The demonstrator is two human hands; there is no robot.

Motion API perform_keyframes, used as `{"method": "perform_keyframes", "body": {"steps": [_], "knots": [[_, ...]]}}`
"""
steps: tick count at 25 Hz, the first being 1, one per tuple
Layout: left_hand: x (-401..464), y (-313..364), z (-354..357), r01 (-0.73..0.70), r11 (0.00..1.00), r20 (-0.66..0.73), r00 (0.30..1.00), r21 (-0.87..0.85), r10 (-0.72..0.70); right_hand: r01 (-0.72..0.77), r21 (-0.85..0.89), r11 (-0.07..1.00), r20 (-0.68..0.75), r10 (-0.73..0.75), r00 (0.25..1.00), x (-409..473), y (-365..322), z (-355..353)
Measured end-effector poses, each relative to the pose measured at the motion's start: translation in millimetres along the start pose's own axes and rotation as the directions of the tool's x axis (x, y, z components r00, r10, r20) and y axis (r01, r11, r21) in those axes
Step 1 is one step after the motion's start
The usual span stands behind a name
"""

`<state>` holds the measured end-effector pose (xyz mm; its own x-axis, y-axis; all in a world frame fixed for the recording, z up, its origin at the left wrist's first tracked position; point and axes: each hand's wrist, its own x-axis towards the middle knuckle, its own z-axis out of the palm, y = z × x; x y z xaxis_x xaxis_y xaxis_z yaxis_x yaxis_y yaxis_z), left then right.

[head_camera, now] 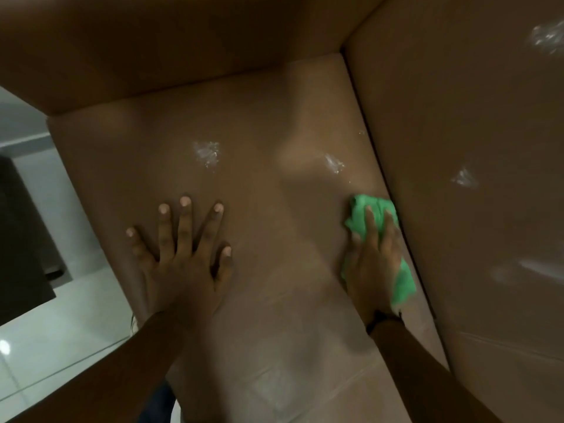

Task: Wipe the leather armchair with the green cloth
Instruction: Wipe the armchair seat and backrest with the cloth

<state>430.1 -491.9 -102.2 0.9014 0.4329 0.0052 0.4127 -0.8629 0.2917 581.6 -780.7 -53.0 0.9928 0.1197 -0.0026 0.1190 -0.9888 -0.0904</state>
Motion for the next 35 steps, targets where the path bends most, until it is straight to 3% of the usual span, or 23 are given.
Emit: {"method": "perform_keyframes", "body": {"steps": [3,6,10,11,15,20,24,28,32,33,35], "knots": [[0,0,4,-0.008,1.000,-0.008,1.000,0.000,0.008,-0.095,-0.011,0.995,-0.061,0.094,0.994,-22,18,-6],[3,-1,11,-0.023,1.000,-0.022,0.999,0.009,0.023,0.002,-0.025,1.000,-0.130,-0.005,0.992,31,-13,10],[1,-2,11,-0.027,1.000,-0.032,0.999,0.004,0.028,-0.083,0.033,0.996,-0.186,0.088,0.979,85,-51,22],[2,-1,11,-0.022,1.000,-0.033,0.999,0.005,0.022,-0.069,0.041,0.997,-0.174,0.076,0.982,82,-50,21],[0,5,1,-0.007,1.000,-0.014,1.000,-0.006,0.007,0.210,0.027,0.977,-0.027,-0.209,0.978,61,-47,3],[4,1,8,-0.014,1.000,-0.033,0.999,-0.005,0.014,-0.020,0.073,0.997,-0.072,0.025,0.997,138,-94,20],[1,4,2,-0.005,0.999,-0.023,1.000,-0.045,0.004,0.186,0.073,0.980,0.019,-0.188,0.982,102,-74,1],[2,5,4,-0.015,0.999,-0.029,0.999,-0.034,0.014,0.151,0.081,0.985,-0.015,-0.150,0.989,151,-124,6],[3,2,6,-0.013,1.000,-0.025,1.000,-0.027,0.012,0.389,0.047,0.920,0.037,-0.391,0.920,147,-123,13],[2,3,4,-0.010,0.999,-0.019,1.000,-0.037,0.009,0.385,0.013,0.923,0.055,-0.386,0.921,131,-106,9],[0,5,1,-0.010,0.999,-0.005,1.000,-0.039,0.009,0.215,-0.017,0.977,0.042,-0.214,0.976,119,-84,0]]}}
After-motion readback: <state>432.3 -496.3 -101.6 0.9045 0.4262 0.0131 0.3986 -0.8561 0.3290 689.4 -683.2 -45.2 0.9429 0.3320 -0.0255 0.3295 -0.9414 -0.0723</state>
